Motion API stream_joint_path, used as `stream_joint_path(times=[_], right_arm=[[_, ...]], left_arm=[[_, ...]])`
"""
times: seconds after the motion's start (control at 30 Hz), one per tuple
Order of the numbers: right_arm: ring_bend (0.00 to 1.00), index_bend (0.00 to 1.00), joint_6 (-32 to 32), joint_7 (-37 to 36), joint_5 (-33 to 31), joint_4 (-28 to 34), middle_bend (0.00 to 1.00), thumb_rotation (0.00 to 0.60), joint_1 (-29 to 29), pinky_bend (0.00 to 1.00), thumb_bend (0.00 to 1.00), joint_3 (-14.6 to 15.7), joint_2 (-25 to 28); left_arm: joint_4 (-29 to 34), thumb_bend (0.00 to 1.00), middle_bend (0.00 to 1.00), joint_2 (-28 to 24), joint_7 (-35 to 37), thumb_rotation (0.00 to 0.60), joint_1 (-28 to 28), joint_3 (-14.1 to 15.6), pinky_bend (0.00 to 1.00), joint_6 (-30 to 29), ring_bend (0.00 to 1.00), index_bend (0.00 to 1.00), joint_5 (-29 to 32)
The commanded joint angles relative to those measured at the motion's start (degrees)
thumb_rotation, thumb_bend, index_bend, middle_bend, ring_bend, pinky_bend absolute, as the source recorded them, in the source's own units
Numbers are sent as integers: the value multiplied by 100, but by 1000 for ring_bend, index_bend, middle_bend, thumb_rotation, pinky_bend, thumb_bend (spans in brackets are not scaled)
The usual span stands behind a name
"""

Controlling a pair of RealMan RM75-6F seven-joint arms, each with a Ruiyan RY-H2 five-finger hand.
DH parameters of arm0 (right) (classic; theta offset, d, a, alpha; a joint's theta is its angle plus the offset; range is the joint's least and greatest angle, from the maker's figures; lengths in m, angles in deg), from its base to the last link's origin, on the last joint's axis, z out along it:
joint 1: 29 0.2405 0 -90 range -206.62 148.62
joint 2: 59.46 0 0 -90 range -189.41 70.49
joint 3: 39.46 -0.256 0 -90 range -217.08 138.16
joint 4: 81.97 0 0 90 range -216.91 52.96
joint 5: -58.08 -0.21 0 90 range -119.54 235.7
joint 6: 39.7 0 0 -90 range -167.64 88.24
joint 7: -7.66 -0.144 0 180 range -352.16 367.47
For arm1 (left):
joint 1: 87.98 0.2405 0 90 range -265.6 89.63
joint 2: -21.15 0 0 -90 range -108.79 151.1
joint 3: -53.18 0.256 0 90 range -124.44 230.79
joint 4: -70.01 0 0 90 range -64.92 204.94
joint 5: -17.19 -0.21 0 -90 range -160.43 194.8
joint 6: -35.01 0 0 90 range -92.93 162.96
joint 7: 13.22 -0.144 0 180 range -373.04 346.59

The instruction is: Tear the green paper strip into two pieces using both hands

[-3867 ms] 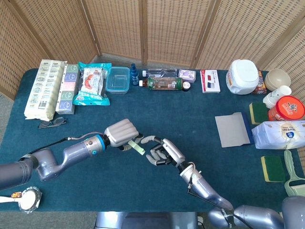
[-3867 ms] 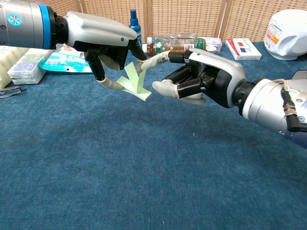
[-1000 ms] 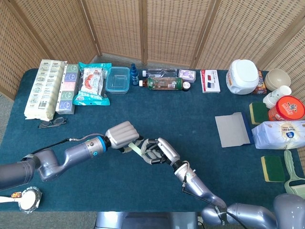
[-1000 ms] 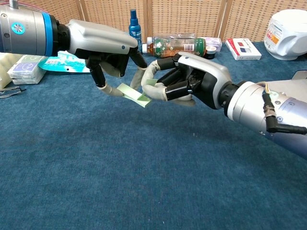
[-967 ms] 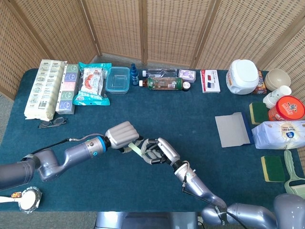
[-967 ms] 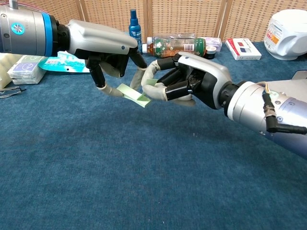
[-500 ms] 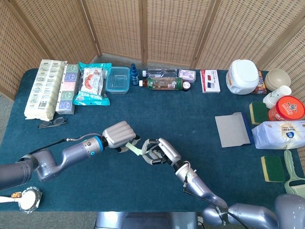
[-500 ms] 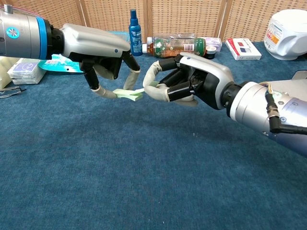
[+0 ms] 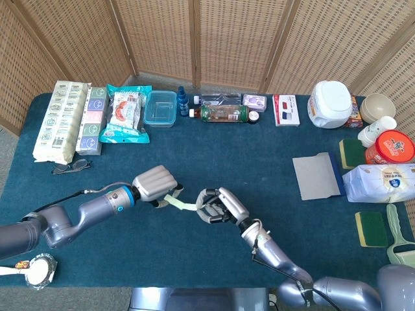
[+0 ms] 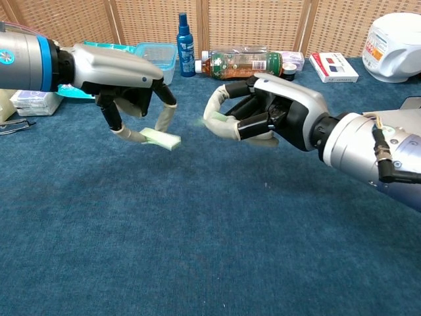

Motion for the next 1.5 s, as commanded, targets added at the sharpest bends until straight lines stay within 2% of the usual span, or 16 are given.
stream_joint_path(times=[0.03,0.23,0.37,0.53,0.7,0.8,0.93,1.03,1.13,1.2,1.3,1.5], right_arm=[[1000,769,1,3,-9,2,966,600,-19,992,429,10,33],[1000,755,14,9,-30,-19,960,600,-100,989,429,53,193],[962,692,-12,-14,-43,-25,907,600,-158,956,428,89,367],[839,537,-76,58,-55,-14,772,600,-238,895,430,145,763],[618,340,-163,-3,-6,80,563,600,-294,748,431,199,1152],[525,246,-170,-31,41,101,468,600,-316,666,433,226,1275],[429,194,-144,-108,99,154,357,600,-369,556,435,261,1435],[377,193,-52,-164,131,183,321,600,-442,485,435,276,1543],[353,192,89,-210,146,199,309,600,-536,459,435,272,1645],[346,193,187,-248,161,225,308,600,-602,456,435,269,1723],[341,193,275,-294,183,242,308,600,-657,455,435,261,1786],[332,200,370,-292,183,259,306,600,-727,449,435,252,1884]], left_arm=[[-54,410,1000,-29,55,600,83,54,1000,-57,1000,689,9],[-231,410,1000,-121,183,600,313,142,1000,-227,1000,689,75],[-332,410,1000,-134,216,600,436,160,1000,-353,1000,689,87],[-475,408,1000,-84,212,600,578,131,1000,-493,1000,680,145],[-519,406,1000,-38,135,600,653,61,1000,-550,1000,666,224],[-515,405,1000,-17,75,600,678,21,1000,-578,1000,655,260],[-485,399,996,0,-64,600,706,-39,1000,-604,1000,623,316],[-432,387,921,-20,-228,600,714,-84,995,-580,964,528,377],[-322,367,779,-88,-439,600,723,-116,938,-462,821,375,523],[-268,349,657,-130,-617,600,757,-136,847,-433,695,287,638],[-173,331,529,-152,-799,600,827,-176,759,-443,567,220,796],[-46,313,370,-229,-1059,600,940,-237,629,-480,401,144,1013]])
